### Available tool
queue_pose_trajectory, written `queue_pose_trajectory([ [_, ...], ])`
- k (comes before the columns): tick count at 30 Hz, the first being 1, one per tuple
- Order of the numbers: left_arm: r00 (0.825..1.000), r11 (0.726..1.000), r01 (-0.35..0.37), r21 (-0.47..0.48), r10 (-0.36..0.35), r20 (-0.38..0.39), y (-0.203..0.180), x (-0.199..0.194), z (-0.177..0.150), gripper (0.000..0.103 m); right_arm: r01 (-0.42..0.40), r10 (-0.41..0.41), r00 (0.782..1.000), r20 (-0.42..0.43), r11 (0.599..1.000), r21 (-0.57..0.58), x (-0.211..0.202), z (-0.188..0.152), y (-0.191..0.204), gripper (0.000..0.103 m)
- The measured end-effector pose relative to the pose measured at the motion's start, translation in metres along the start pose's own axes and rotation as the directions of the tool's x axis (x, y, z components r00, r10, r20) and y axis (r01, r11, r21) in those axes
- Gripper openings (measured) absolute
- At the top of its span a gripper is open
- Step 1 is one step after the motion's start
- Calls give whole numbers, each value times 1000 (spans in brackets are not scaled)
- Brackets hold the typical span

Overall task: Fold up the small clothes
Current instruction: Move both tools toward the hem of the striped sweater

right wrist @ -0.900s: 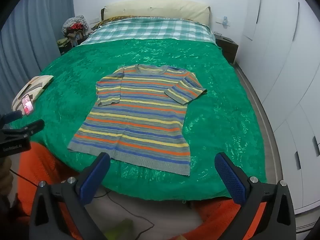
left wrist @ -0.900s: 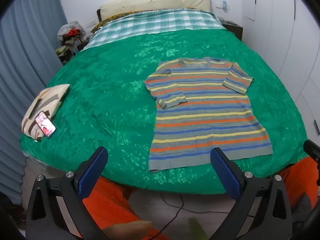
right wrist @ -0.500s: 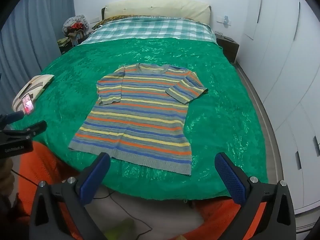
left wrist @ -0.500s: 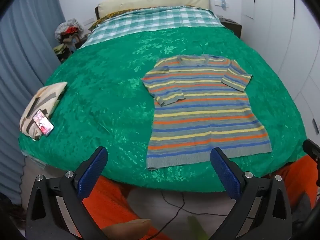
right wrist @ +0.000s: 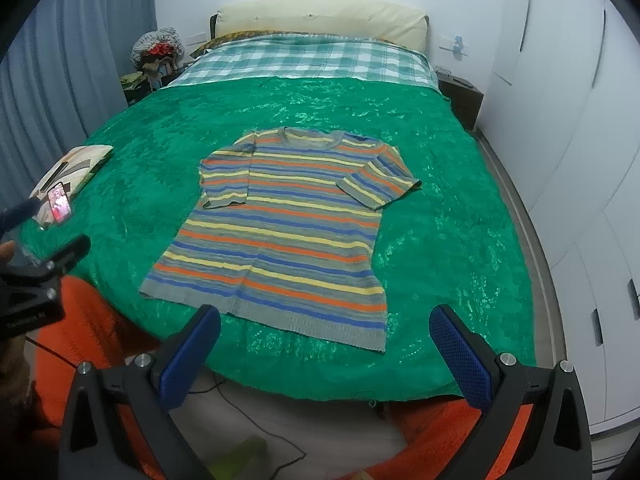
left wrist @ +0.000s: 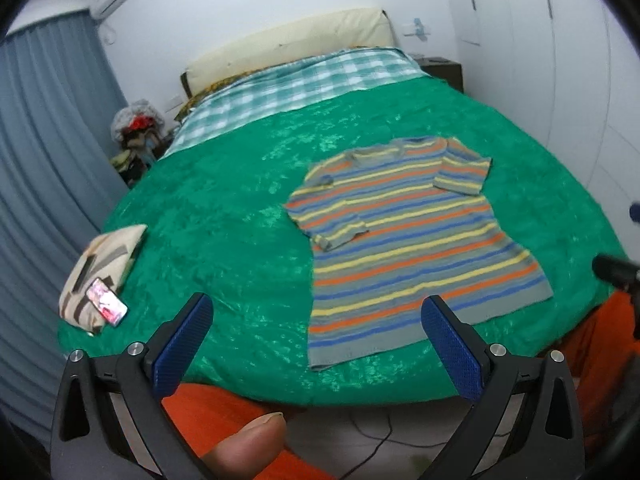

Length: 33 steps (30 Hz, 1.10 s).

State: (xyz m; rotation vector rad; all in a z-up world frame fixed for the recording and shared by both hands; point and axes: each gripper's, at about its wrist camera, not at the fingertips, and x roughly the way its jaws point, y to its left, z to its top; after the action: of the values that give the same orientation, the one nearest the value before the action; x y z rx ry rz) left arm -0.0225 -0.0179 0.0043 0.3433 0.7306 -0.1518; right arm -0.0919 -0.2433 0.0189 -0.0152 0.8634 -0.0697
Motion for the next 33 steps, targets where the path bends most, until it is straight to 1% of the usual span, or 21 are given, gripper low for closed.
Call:
queue_pose_trajectory([
  [2, 999, 999, 40, -20, -40, -23, 3, 2, 1, 103, 1, -1, 1000, 1, 1000, 3, 1, 0, -1, 103],
  [3, 998, 998, 59, -38, -61, -36, 5, 2, 0, 103, 1, -1, 1000, 3, 1000, 3, 1, 0, 0, 103],
  [4, 994, 993, 92, -67, -96, -59, 9, 5, 1, 103, 1, -1, 1000, 3, 1000, 3, 1, 1, 0, 103],
  [5, 992, 991, 104, -82, -109, -64, 10, 5, 0, 103, 1, -1, 1000, 3, 1000, 1, 1, 1, 1, 103],
  [8, 994, 991, 82, -106, -89, -70, 12, 9, -3, 102, 2, -2, 1000, -1, 1000, -5, 2, 1, 2, 103],
  [12, 995, 990, 72, -122, -80, -61, 16, 8, -4, 103, 4, -4, 1000, -4, 1000, -12, 3, 4, 5, 103],
  [15, 992, 986, 98, -137, -107, -66, 20, 10, -4, 102, 2, -2, 1000, -1, 1000, -19, 4, 6, 9, 103],
  [23, 987, 985, 141, -99, -148, -59, 18, 12, -7, 102, -8, 8, 1000, -5, 999, -38, 10, 8, 18, 103],
  [33, 980, 980, 192, -60, -195, -38, 9, 6, -6, 102, -7, 7, 1000, -20, 1000, -25, 15, 5, 16, 103],
])
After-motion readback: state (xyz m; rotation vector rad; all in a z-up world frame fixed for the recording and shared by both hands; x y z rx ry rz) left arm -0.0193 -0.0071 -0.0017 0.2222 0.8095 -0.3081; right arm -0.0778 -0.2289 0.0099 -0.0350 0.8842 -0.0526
